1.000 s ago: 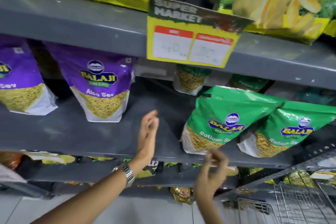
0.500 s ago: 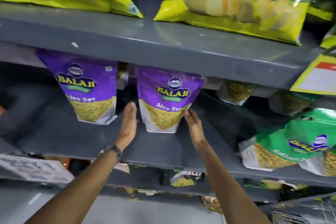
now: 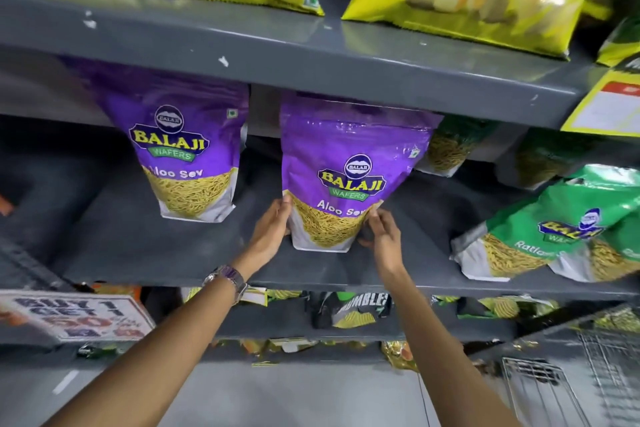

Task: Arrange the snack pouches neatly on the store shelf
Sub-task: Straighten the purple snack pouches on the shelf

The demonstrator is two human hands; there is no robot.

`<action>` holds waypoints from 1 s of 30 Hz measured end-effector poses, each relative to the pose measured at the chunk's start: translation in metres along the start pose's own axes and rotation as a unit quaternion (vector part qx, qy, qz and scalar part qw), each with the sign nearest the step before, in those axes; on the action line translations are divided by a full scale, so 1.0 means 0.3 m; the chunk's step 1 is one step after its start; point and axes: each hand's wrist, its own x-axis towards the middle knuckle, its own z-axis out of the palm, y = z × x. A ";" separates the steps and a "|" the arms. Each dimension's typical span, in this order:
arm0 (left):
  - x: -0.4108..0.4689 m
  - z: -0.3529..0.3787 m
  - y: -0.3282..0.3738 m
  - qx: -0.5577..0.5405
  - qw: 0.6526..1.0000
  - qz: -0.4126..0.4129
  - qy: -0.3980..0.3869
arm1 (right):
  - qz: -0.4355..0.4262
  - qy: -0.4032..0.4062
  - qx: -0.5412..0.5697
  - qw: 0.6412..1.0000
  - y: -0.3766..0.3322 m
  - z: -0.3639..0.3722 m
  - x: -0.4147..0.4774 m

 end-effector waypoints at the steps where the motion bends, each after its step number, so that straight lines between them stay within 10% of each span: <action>1: -0.015 0.000 0.001 0.004 1.000 -0.001 0.002 | -0.004 0.001 0.001 1.000 0.008 -0.007 -0.018; 24: -0.137 -0.012 -0.022 0.000 0.999 0.042 -0.023 | -0.028 0.060 -0.043 0.997 0.015 -0.014 -0.183; 27: -0.161 -0.040 -0.016 0.011 0.993 0.103 0.061 | -0.138 0.224 -0.070 0.962 0.048 0.028 -0.262; 30: -0.192 -0.128 -0.012 -0.054 0.952 0.192 0.231 | -0.229 0.136 -0.118 0.957 0.087 0.122 -0.372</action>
